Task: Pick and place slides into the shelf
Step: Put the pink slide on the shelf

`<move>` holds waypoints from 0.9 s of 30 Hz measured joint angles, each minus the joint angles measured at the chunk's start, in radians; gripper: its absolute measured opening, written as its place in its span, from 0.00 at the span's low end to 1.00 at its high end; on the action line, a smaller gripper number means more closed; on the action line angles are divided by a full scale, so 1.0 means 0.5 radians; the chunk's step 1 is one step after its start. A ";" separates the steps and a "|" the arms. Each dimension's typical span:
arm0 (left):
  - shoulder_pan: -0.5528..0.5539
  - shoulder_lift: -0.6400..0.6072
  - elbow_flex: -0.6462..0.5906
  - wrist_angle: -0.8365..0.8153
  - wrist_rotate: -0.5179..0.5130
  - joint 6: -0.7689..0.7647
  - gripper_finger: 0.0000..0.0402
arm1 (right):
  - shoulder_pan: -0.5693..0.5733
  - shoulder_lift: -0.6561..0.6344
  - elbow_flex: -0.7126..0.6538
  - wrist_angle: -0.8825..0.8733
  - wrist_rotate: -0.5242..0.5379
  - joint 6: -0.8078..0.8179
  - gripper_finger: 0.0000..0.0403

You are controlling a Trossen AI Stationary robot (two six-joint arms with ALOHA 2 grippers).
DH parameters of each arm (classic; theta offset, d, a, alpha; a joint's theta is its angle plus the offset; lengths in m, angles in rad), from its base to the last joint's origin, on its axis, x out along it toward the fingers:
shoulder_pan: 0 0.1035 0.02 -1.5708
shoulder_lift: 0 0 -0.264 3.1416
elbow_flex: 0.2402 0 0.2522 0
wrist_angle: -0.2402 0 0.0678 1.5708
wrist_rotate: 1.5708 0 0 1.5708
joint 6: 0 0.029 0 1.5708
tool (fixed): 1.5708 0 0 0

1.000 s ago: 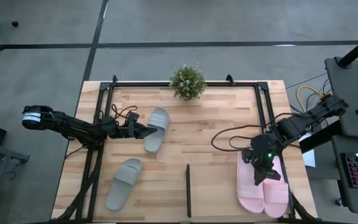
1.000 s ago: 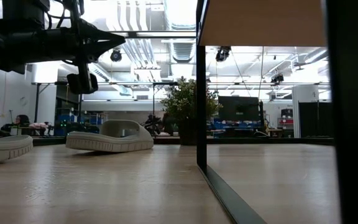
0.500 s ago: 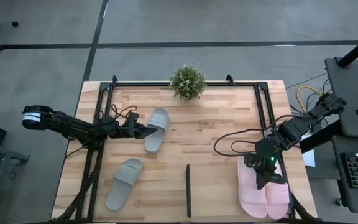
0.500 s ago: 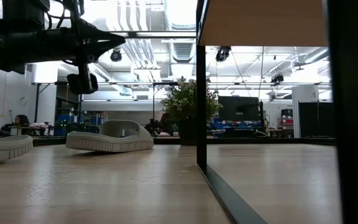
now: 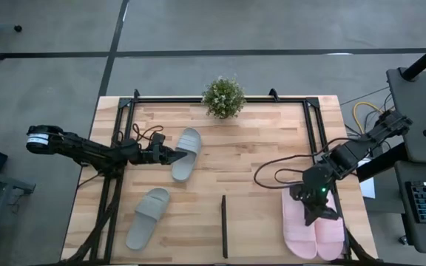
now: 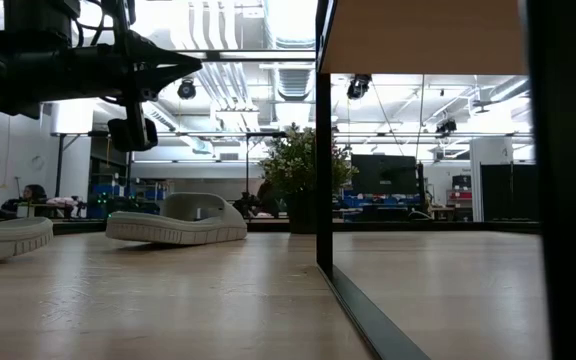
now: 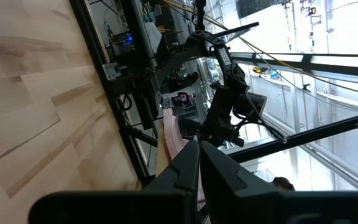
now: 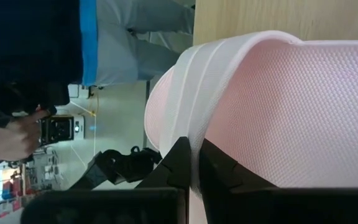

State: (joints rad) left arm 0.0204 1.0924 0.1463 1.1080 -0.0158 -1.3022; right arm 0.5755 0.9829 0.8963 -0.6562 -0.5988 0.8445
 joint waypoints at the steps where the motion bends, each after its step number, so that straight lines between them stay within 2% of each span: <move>1: 0.000 0.000 0.000 0.001 0.000 0.000 0.00 | 0.007 0.013 0.000 0.001 0.003 -0.007 0.03; 9: 0.000 0.000 -0.002 0.000 0.000 0.000 0.00 | 0.049 0.131 0.004 -0.032 -0.005 -0.038 0.03; 27: 0.000 0.000 -0.002 0.001 0.001 0.000 0.00 | 0.059 0.119 0.002 -0.040 0.040 -0.040 0.05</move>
State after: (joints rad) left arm 0.0204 1.0924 0.1452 1.1084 -0.0154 -1.3022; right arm 0.6048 1.0424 0.8970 -0.6763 -0.5787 0.8244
